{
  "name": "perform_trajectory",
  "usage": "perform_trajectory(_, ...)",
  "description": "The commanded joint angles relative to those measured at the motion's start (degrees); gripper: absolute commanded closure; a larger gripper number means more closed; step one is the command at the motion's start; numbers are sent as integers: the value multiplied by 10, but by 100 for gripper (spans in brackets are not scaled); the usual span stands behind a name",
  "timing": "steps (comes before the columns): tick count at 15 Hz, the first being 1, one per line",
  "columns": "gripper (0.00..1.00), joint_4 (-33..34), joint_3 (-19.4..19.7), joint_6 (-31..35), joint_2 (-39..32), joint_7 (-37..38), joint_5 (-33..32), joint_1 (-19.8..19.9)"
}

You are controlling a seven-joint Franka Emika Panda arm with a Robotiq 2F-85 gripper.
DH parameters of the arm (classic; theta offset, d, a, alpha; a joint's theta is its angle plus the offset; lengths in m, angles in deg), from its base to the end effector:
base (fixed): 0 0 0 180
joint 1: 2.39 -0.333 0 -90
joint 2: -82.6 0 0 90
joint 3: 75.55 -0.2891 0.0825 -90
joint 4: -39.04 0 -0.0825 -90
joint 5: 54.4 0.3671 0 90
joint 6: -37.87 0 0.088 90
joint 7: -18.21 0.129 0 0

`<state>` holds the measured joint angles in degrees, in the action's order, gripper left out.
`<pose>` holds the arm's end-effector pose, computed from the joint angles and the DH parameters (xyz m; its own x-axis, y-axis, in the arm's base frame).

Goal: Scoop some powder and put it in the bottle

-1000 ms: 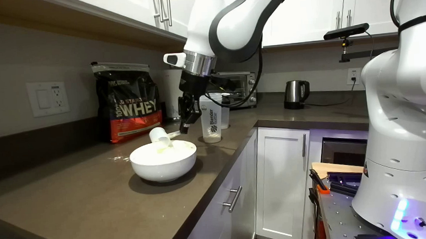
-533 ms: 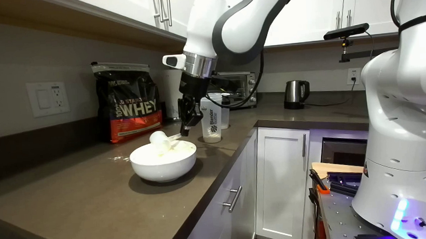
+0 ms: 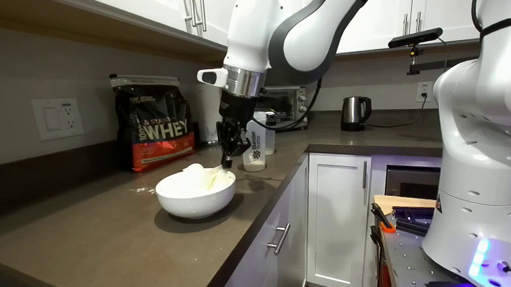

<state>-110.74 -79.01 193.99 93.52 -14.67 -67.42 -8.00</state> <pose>0.4451 0.0768 0.3125 0.5763 0.8038 0.1475 0.7535 -0.5925 0.2850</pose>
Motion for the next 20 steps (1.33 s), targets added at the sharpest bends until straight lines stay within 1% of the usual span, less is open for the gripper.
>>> perform_trajectory(1, 99, -20, -6, 0, 24, 27, -25, -2)
perform_trajectory(6, 99, -17, -2, 10, 28, 40, -21, -2)
perform_trajectory(9, 99, -15, -5, 21, 32, 63, -40, 7)
perform_trajectory(13, 99, -16, -18, 53, 33, 120, -108, 29)
perform_trajectory(15, 99, -16, -30, 68, 33, 160, -161, 47)
perform_trajectory(17, 99, -15, -42, 72, 31, 198, -208, 63)
perform_trajectory(20, 99, -15, -54, 68, 28, 240, -253, 73)
